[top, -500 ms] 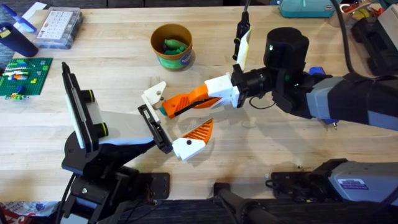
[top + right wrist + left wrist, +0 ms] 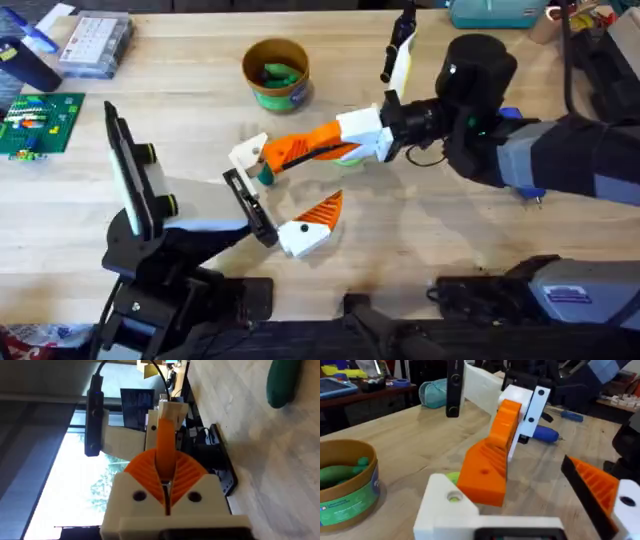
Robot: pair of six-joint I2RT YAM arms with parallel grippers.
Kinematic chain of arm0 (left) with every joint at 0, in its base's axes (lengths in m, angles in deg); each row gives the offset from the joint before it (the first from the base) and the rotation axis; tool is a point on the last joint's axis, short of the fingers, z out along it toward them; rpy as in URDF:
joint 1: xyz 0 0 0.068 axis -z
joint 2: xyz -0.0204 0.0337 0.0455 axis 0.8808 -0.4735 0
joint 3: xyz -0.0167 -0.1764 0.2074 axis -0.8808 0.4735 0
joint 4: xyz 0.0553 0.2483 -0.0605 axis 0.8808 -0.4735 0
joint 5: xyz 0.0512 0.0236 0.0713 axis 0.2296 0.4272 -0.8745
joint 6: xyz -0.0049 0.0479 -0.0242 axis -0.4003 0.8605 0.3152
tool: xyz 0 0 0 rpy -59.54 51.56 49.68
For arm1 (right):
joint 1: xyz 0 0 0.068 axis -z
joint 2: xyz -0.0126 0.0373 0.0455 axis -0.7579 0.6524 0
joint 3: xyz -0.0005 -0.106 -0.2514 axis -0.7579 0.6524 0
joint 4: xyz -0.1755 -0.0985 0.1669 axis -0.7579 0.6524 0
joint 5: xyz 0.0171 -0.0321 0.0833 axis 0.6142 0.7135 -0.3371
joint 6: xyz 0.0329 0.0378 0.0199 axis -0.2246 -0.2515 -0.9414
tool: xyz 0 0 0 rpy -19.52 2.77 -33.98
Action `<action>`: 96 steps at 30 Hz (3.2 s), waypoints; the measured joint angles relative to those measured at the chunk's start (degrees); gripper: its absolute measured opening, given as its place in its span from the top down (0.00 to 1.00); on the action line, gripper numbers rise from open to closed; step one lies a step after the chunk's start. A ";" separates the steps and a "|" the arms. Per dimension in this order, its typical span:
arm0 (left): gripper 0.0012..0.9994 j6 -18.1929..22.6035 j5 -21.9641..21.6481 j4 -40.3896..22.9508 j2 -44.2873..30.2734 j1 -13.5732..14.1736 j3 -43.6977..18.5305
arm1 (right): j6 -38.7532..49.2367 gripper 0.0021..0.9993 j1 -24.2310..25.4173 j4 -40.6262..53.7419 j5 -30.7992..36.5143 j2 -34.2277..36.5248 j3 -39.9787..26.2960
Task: Pick up the gripper from the table and insert it into the empty holder that is missing its gripper. Then pick up a screw, insert it into the mounting hole, and use the screwdriver to tighten it. Finally, clean up the table by picking up the vegetable and placing it into the bucket.
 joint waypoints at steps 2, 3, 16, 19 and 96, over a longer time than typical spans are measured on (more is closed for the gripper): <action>0.01 -0.06 -0.01 -0.15 0.00 0.00 0.00 | -0.21 0.98 -0.03 -0.25 0.06 0.00 0.00; 0.01 -0.07 -0.02 -0.15 0.00 0.00 0.00 | -0.26 0.98 -0.04 -0.24 0.19 0.01 0.00; 0.01 -0.14 -1.04 -0.47 0.00 -0.02 0.01 | -0.50 0.98 -0.14 0.10 1.32 2.88 0.00; 0.01 -0.13 -1.40 -0.50 0.00 -0.02 0.00 | -0.85 0.98 -0.17 0.39 1.30 4.04 0.00; 0.01 -0.70 -3.66 -0.39 0.00 -0.66 0.02 | -3.67 0.64 -9.45 -0.59 -2.52 18.74 -17.69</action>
